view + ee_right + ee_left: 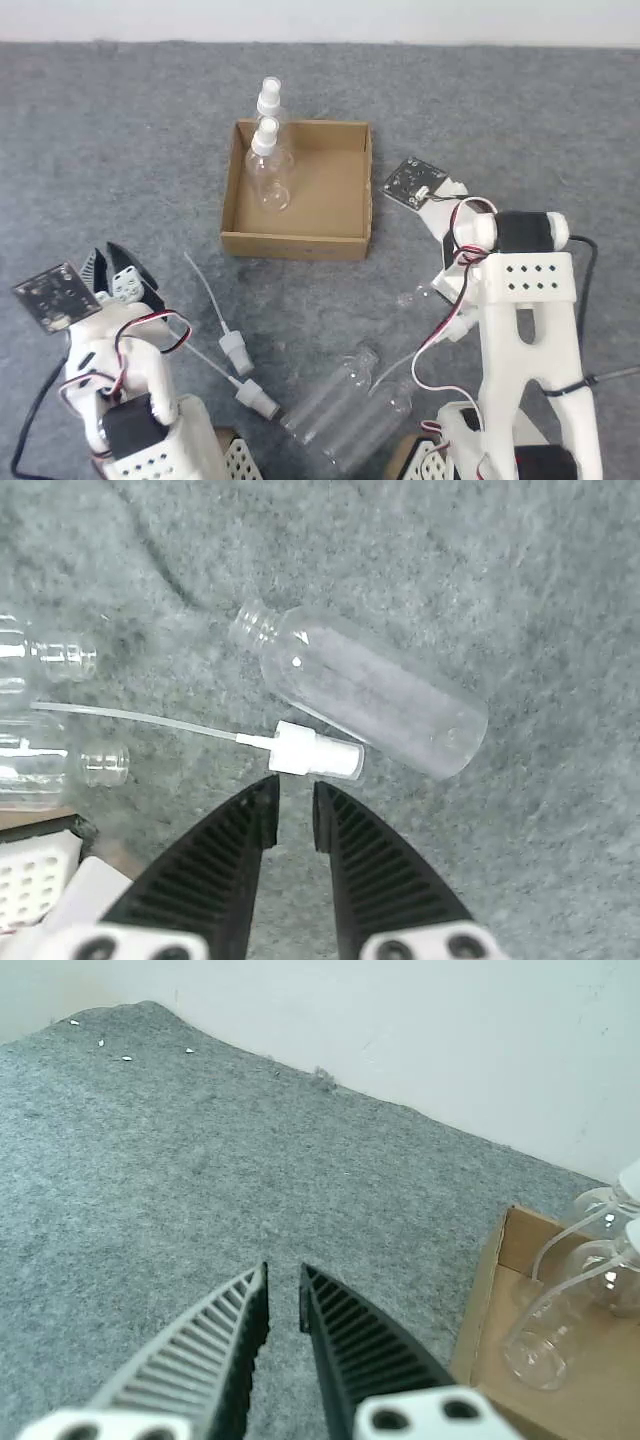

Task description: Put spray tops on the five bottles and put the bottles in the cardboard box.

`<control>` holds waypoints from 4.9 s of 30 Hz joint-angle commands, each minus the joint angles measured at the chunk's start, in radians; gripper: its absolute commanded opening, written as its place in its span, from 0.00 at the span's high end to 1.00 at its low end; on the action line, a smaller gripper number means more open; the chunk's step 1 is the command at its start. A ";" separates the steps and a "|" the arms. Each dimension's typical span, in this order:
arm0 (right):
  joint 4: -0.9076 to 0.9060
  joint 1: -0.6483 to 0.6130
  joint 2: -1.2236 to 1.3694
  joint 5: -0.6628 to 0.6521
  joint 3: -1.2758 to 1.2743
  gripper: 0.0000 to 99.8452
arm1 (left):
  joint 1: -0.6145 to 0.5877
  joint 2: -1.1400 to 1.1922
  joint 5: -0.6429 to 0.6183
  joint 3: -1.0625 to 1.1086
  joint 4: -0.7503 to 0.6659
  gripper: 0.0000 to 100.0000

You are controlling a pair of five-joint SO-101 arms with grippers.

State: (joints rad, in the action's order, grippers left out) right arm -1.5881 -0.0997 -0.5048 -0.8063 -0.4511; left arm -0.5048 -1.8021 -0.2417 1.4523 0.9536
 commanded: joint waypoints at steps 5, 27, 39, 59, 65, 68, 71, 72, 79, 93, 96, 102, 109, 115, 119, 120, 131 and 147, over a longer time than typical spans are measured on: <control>0.002 -0.012 -0.038 -0.193 0.023 0.99 | -0.005 -0.021 -0.003 -0.002 -0.040 0.95; 0.156 -0.050 -0.038 -0.760 -0.158 0.88 | -0.005 -0.021 -0.002 -0.001 -0.040 0.95; 0.280 -0.082 -0.036 -0.756 -0.199 0.99 | -0.005 -0.021 -0.002 -0.001 -0.040 0.95; 0.317 -0.065 0.122 -0.758 -0.203 0.74 | -0.005 -0.021 -0.002 -0.001 -0.040 0.95; 0.367 -0.067 0.226 -0.758 -0.198 0.74 | -0.005 -0.021 -0.002 -0.001 -0.040 0.95; 0.389 -0.067 0.257 -0.758 -0.198 0.74 | -0.005 -0.021 -0.002 -0.001 -0.040 0.95; 0.417 -0.062 0.291 -0.758 -0.201 0.74 | -0.005 -0.021 -0.002 -0.001 -0.040 0.95; 0.424 -0.062 0.305 -0.758 -0.201 0.74 | -0.005 -0.021 -0.002 -0.001 -0.040 0.95; 0.479 -0.059 0.400 -0.755 -0.203 0.75 | -0.003 -0.021 -0.002 -0.001 -0.040 0.95; 0.475 -0.061 0.308 -0.743 -0.183 0.98 | -0.003 -0.021 -0.002 -0.001 -0.040 0.95; 0.472 -0.061 0.251 -0.654 -0.152 0.98 | -0.003 -0.021 -0.002 -0.001 -0.040 0.95; 0.467 -0.059 0.124 -0.522 -0.144 0.98 | -0.003 -0.021 -0.002 -0.001 -0.040 0.95; 0.375 -0.053 -0.028 -0.365 -0.144 0.98 | -0.003 -0.021 -0.002 -0.001 -0.040 0.95; 0.369 0.007 -0.134 -0.149 -0.144 0.98 | 0.000 -0.021 -0.002 -0.001 -0.038 0.95; 0.364 0.044 -0.186 0.048 -0.144 0.98 | 0.000 -0.021 -0.002 -0.001 -0.038 0.95; 0.364 0.059 -0.199 0.104 -0.144 0.98 | 0.000 -0.021 -0.002 -0.001 -0.038 0.95; 0.363 0.352 -0.311 0.539 -0.144 0.98 | 0.003 -0.021 0.034 -0.001 -0.032 0.95; 0.326 0.786 -0.335 0.586 -0.169 0.98 | 0.193 -0.018 0.147 -0.062 -0.032 0.95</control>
State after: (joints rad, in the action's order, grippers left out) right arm -1.2689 0.6045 -0.7887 -0.2248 -0.6613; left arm -0.3713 -1.8021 -0.1312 1.4523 0.9536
